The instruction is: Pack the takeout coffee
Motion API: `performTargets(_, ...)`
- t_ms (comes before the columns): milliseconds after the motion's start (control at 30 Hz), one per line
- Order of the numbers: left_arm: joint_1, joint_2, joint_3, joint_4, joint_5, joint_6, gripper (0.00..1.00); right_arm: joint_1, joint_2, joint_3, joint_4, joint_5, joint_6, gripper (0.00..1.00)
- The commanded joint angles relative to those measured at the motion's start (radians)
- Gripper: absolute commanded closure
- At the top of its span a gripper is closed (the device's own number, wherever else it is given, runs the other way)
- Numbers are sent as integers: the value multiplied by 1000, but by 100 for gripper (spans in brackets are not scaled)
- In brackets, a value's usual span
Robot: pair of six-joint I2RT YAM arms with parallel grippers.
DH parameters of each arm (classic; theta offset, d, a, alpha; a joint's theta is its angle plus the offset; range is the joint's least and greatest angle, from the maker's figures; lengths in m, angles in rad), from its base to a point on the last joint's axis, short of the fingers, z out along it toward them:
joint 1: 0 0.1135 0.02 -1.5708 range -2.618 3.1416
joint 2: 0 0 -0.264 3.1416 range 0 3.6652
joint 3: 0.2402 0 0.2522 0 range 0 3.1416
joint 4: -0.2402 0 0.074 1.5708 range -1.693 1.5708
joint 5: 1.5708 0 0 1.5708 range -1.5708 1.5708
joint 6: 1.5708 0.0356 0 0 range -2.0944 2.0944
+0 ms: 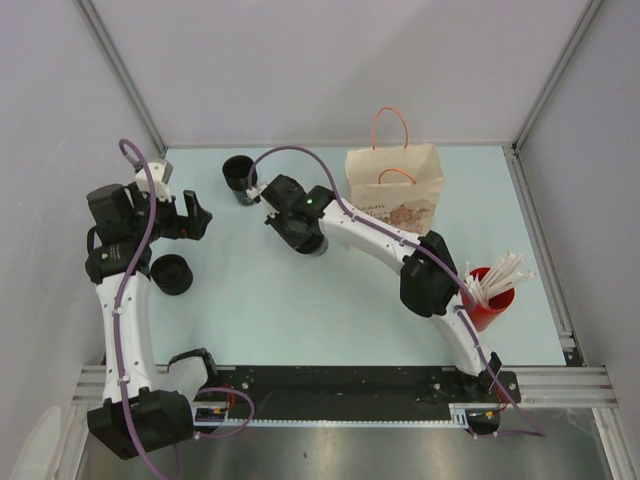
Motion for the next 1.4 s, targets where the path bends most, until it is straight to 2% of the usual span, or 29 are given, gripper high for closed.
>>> performTargets(0,11,-17,-1,23,18,-22,0,-24,-60,-4,6,37,-16,100)
performTargets(800,13,-19,-9,32,14,-26,0,-73,-121,-43,25,64,-23,99)
performTargets(900,13,-19,-9,31,14,-26,1,-77,-132,-36,28,61,-20,95)
performTargets(1133,13,-20,-10,31,15,-26,1,-91,-138,-4,40,67,1,70)
performTargets(1367,14,-20,-12,31,17,-28,0,-117,-100,0,60,88,72,56)
